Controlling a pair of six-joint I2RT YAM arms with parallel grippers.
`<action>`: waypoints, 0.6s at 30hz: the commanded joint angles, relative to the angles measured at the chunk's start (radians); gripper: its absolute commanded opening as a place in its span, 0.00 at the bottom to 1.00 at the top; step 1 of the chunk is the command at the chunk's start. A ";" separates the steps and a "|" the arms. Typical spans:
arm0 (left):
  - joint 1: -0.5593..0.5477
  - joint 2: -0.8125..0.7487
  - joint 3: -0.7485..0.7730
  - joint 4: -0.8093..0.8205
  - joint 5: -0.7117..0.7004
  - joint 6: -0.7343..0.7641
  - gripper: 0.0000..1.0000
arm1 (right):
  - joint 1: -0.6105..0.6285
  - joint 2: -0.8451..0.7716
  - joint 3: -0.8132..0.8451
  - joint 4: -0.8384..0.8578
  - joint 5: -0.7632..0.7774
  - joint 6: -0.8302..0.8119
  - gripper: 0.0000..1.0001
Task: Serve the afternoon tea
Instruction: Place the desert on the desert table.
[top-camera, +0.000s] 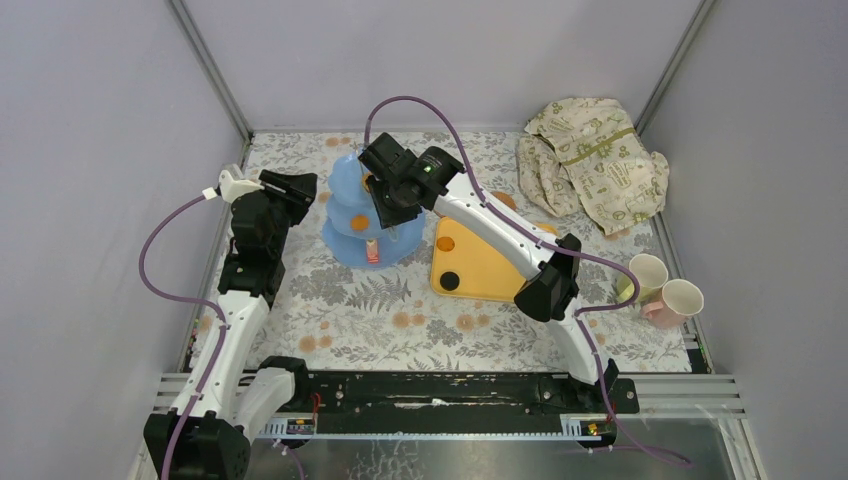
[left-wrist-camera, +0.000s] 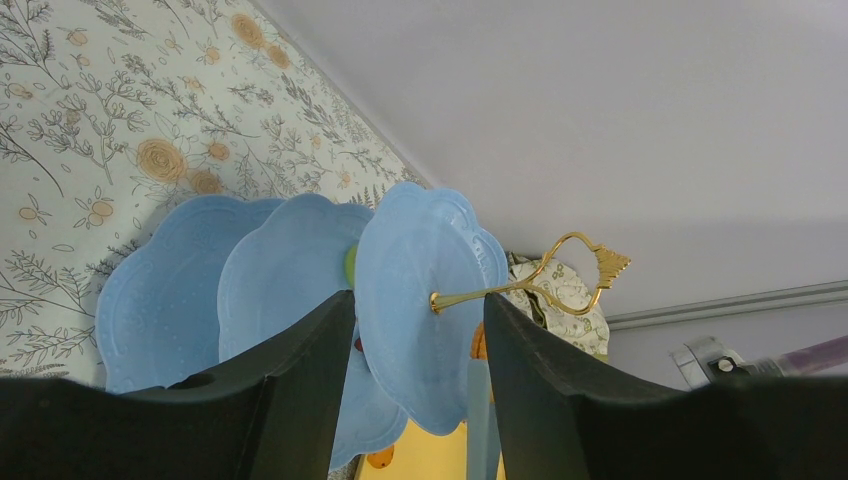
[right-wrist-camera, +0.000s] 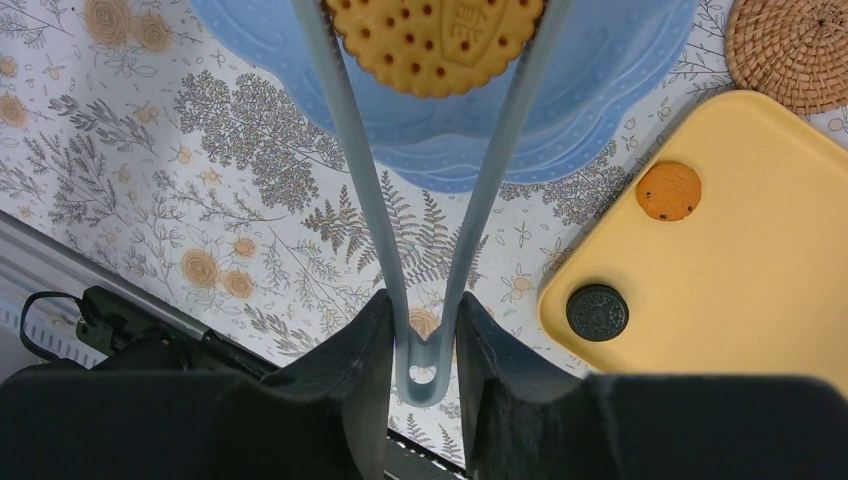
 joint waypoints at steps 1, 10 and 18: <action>-0.004 -0.014 0.027 -0.001 0.010 0.005 0.57 | 0.007 0.000 0.050 0.022 -0.014 -0.008 0.33; -0.004 -0.010 0.031 0.001 0.011 0.004 0.57 | 0.006 0.000 0.056 0.023 -0.014 -0.011 0.34; -0.005 -0.012 0.031 0.000 0.010 0.006 0.57 | 0.006 0.001 0.058 0.025 -0.014 -0.012 0.36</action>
